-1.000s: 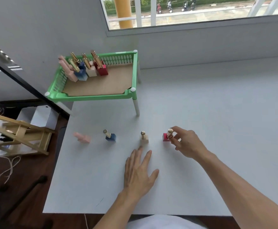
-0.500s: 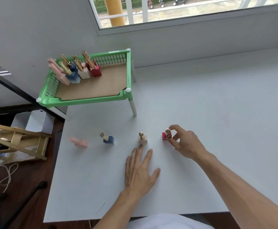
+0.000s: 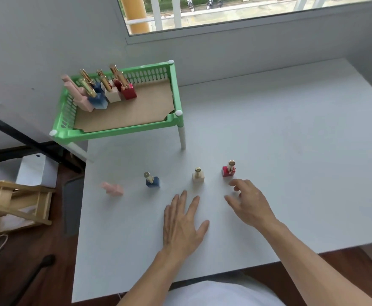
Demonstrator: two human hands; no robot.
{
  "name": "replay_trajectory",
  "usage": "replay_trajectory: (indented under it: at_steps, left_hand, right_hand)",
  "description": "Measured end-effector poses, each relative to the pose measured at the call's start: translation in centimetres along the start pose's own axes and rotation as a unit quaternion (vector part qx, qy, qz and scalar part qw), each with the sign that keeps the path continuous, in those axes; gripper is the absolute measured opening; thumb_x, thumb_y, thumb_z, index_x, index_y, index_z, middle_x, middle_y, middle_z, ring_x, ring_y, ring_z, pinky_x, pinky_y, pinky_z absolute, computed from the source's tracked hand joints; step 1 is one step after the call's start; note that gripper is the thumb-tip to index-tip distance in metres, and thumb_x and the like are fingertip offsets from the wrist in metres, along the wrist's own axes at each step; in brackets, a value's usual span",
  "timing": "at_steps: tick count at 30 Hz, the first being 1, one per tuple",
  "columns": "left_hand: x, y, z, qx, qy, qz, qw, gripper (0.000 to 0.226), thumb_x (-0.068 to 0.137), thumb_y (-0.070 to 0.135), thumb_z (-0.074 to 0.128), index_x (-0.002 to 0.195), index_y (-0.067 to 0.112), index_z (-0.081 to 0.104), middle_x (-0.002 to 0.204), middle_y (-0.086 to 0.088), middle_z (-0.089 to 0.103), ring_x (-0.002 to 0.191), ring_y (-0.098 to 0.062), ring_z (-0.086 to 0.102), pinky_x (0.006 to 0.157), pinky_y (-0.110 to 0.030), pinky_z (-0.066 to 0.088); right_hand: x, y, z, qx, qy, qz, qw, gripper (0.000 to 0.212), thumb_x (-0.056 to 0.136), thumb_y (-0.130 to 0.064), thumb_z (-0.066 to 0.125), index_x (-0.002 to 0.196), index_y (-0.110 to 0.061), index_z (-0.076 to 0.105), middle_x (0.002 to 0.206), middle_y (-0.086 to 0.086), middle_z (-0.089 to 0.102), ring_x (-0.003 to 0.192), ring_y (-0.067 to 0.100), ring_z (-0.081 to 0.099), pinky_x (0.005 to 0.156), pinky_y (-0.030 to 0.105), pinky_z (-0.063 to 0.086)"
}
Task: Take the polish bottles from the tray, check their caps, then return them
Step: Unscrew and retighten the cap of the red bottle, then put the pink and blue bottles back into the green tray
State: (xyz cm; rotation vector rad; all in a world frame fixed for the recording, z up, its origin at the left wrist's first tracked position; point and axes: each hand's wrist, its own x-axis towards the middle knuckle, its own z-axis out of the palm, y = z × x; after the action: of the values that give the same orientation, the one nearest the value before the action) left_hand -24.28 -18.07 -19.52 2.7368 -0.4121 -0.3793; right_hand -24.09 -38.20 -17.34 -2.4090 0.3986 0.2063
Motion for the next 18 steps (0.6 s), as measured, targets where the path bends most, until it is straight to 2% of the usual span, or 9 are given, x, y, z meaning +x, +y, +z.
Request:
replay_trajectory:
  at_steps: [4, 11, 18]
  left_hand:
    - [-1.0, -2.2, -0.6, -0.001, 0.003, -0.006, 1.000, 0.069, 0.086, 0.057, 0.042, 0.146, 0.034, 0.017, 0.160, 0.001, 0.003, 0.146, -0.019, -0.001, 0.116, -0.038, 0.002]
    - [-2.7, -6.3, -1.5, -0.014, 0.016, -0.027, 0.999, 0.069, 0.085, 0.060, 0.041, 0.146, 0.035, 0.019, 0.159, 0.001, 0.006, 0.145, -0.018, 0.002, 0.116, -0.037, 0.004]
    - [-3.9, -10.4, -3.0, -0.075, 0.045, -0.045, 0.995, 0.064, 0.086, 0.057, 0.045, 0.142, 0.031, 0.032, 0.155, 0.002, 0.024, 0.143, -0.017, 0.016, 0.115, -0.033, 0.012]
  right_hand:
    - [-1.1, -1.8, 1.9, 0.003, -0.001, -0.021, 1.000, 0.036, 0.085, -0.031, 0.062, 0.119, -0.023, 0.053, 0.113, -0.003, 0.056, 0.085, 0.005, 0.049, 0.079, 0.025, 0.042]
    - [-2.2, -5.2, 5.3, 0.000, -0.028, -0.055, 0.998, 0.034, 0.085, -0.034, 0.061, 0.118, -0.027, 0.052, 0.104, -0.005, 0.057, 0.081, 0.011, 0.056, 0.080, 0.029, 0.048]
    - [-1.5, -8.7, 8.0, -0.004, -0.060, -0.068, 0.996, 0.041, 0.086, -0.035, 0.061, 0.123, -0.026, 0.048, 0.098, -0.009, 0.056, 0.082, 0.016, 0.060, 0.080, 0.029, 0.047]
